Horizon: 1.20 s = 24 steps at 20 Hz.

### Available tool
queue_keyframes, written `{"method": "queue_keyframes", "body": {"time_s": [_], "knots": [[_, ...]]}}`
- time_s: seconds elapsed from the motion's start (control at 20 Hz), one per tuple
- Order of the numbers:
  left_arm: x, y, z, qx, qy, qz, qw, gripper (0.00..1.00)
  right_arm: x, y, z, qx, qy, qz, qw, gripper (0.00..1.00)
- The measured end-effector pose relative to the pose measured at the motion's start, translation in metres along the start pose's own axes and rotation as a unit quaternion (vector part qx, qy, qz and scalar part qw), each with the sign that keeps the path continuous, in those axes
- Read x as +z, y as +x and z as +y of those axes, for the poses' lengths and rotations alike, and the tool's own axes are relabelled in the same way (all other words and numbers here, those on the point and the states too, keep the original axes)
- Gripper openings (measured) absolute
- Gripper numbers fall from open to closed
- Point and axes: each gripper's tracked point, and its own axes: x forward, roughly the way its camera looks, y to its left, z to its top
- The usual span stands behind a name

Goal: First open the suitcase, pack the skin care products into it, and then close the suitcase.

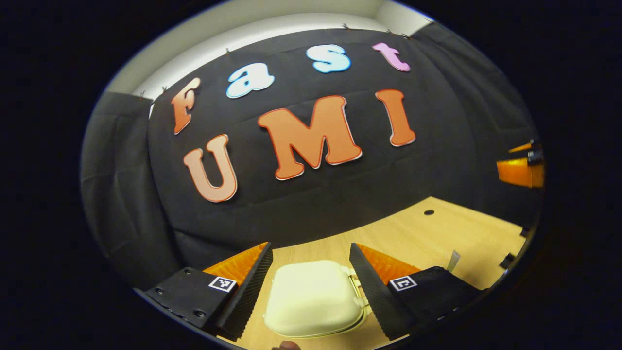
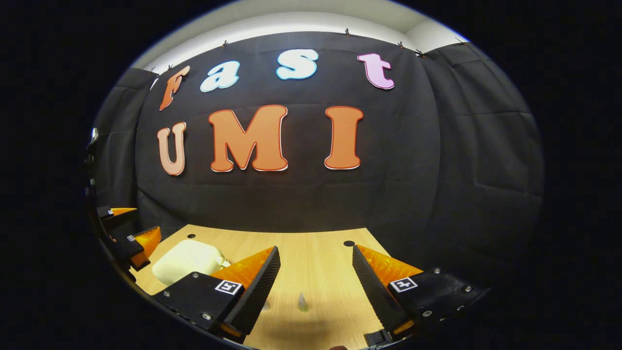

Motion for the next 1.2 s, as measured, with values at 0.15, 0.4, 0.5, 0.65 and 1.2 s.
{"method": "queue_keyframes", "body": {"time_s": [0.15, 0.4, 0.5, 0.65, 1.2], "knots": [[-0.023, 0.010, -0.036, -0.037, 0.082, 0.014, 0.996, 0.99, -0.012, -0.003, -0.015, -0.015, 0.003, 0.017, 1.000, 0.95], [-0.082, 0.025, -0.097, -0.103, 0.212, 0.065, 0.970, 0.98, -0.034, -0.002, -0.041, -0.041, 0.009, 0.045, 0.998, 0.95], [-0.103, 0.034, -0.117, -0.123, 0.255, 0.080, 0.956, 0.99, -0.042, -0.001, -0.052, -0.052, 0.015, 0.056, 0.997, 0.95], [-0.137, 0.044, -0.130, -0.135, 0.318, 0.111, 0.932, 0.98, -0.054, 0.001, -0.070, -0.067, 0.021, 0.074, 0.995, 0.95], [-0.191, 0.100, -0.144, -0.132, 0.376, 0.182, 0.899, 0.98, -0.087, 0.010, -0.094, -0.076, 0.005, 0.131, 0.988, 0.95]]}}
